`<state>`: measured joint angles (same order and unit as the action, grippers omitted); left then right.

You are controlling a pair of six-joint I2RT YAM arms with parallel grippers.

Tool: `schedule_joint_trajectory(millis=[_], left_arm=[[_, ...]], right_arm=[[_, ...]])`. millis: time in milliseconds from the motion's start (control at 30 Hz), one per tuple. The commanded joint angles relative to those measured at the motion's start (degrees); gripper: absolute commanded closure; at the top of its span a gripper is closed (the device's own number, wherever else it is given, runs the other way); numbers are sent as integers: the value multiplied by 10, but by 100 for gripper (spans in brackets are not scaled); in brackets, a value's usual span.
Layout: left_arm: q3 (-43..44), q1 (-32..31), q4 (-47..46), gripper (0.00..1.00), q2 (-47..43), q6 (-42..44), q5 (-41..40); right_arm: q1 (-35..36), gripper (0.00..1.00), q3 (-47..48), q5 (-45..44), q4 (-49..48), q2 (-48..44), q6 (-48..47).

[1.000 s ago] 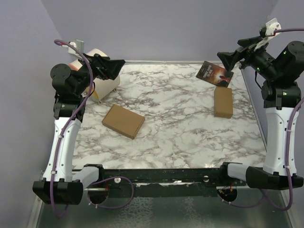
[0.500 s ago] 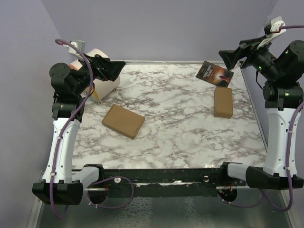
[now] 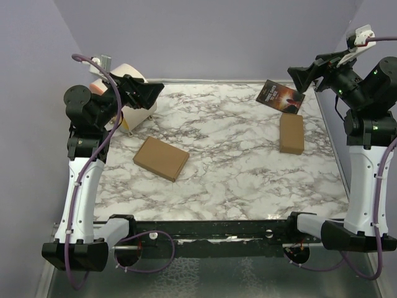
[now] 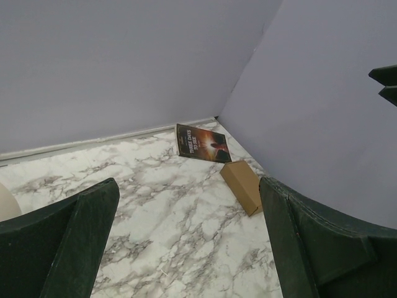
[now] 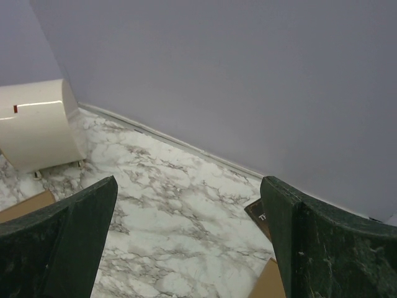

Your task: Fold the paper box

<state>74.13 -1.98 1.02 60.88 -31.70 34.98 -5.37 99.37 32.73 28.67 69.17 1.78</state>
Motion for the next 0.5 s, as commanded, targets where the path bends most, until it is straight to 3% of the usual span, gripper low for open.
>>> schedule_joint_trajectory(millis=[0, 467], left_arm=[[-6, 2, -3, 1, -16, 6, 15], [-14, 2, 2, 1, -17, 10, 21]], right_arm=[[-2, 0, -6, -23, -5, -12, -12], [-2, 0, -17, -19, -8, -16, -12]])
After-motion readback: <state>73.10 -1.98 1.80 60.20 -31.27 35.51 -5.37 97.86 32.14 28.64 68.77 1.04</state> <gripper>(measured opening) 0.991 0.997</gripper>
